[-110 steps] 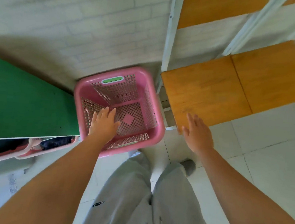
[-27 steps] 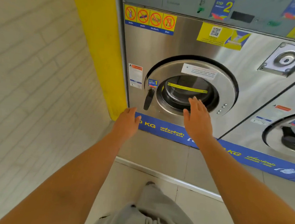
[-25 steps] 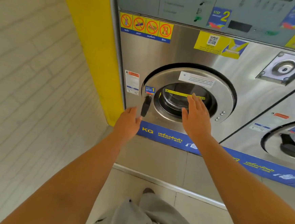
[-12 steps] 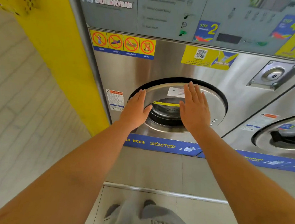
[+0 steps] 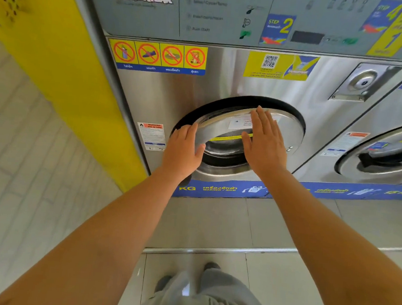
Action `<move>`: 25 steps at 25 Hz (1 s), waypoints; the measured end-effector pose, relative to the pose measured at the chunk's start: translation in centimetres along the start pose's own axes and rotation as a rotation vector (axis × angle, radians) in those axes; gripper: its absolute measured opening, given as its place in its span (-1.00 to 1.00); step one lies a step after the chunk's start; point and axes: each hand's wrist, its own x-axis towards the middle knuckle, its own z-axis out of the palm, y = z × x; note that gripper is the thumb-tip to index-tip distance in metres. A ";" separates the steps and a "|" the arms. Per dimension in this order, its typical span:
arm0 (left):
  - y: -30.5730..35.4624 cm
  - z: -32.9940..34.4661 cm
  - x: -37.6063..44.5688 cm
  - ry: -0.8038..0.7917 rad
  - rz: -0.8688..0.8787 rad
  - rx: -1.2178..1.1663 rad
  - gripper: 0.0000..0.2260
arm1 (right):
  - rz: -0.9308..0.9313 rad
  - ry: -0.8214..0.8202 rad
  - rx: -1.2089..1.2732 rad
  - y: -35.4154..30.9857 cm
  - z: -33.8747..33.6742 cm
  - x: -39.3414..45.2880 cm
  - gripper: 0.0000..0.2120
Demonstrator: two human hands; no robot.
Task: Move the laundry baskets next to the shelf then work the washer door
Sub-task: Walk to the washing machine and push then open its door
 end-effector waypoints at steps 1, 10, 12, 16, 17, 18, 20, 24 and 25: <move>-0.1 -0.2 -0.8 0.011 0.030 -0.007 -0.50 | 0.016 0.016 0.007 -0.2 0.1 -0.6 -0.45; 1.0 -0.6 -10.0 -0.127 0.449 -0.074 -0.53 | 0.284 0.120 0.102 -2.5 -0.1 -8.2 -0.32; 1.2 -0.2 -10.8 -0.163 0.566 -0.076 -0.57 | 0.305 0.142 0.087 -2.4 -0.2 -10.2 -0.30; 2.4 0.9 -11.1 -0.275 0.558 -0.025 -0.53 | 0.367 0.154 0.100 -0.9 -1.2 -13.6 -0.37; 2.9 1.2 -10.9 -0.306 0.550 -0.002 -0.51 | 0.363 0.159 0.108 -0.6 -1.5 -14.4 -0.39; 3.7 1.5 -10.7 -0.330 0.560 0.027 -0.49 | 0.358 0.170 0.121 -0.1 -1.8 -15.2 -0.41; 5.8 2.4 -10.3 -0.354 0.589 0.083 -0.47 | 0.343 0.191 0.153 1.2 -2.2 -16.8 -0.45; 10.8 4.4 -9.5 -0.355 0.616 0.181 -0.46 | 0.289 0.155 0.136 4.6 -3.1 -19.7 -0.48; 11.9 4.8 -9.3 -0.357 0.630 0.206 -0.46 | 0.284 0.145 0.123 5.4 -3.3 -20.1 -0.49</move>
